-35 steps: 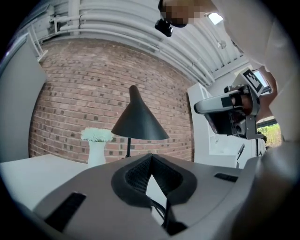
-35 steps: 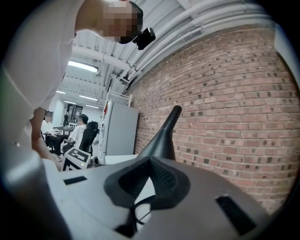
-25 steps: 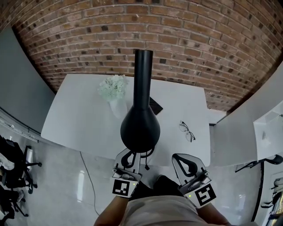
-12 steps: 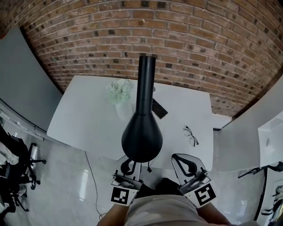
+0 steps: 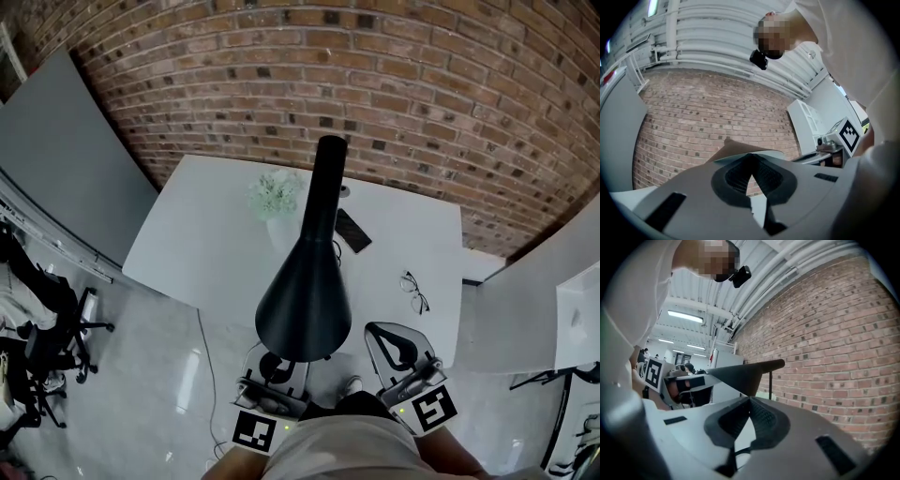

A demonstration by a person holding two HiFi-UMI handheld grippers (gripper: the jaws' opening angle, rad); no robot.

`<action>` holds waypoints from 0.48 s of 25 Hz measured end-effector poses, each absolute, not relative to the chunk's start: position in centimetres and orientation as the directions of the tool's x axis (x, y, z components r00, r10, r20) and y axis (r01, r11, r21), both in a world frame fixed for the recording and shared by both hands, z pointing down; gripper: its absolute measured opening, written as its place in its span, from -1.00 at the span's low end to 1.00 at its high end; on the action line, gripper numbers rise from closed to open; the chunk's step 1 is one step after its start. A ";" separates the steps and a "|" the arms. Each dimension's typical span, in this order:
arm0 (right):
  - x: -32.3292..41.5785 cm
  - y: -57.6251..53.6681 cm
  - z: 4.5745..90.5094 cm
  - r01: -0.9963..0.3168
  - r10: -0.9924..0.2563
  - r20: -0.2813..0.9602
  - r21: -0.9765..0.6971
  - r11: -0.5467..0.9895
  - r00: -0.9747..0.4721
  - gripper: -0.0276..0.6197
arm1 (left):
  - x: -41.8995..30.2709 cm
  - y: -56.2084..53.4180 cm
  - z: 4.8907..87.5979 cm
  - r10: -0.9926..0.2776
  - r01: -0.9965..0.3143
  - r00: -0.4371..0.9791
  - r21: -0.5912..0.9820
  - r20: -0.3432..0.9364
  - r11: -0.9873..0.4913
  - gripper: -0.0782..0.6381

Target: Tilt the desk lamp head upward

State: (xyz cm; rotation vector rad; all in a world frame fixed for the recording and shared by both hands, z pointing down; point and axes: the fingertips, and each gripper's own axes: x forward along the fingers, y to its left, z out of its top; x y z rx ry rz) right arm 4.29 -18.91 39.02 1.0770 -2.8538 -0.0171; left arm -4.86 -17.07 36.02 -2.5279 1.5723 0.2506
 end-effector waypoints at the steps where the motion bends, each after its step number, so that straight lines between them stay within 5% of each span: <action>1: 4.2 -18.8 38.7 -0.656 -0.657 0.077 0.040 0.754 -0.750 -0.87 | -4.9 -16.9 35.4 -0.871 -0.899 0.435 -0.053 -0.227 -0.435 -0.77; 12: 5.7 -19.0 36.2 -0.655 -0.659 0.023 0.092 0.750 -0.752 -0.87 | -5.3 -16.2 31.4 -0.880 -0.914 0.406 -0.112 -0.245 -0.390 -0.77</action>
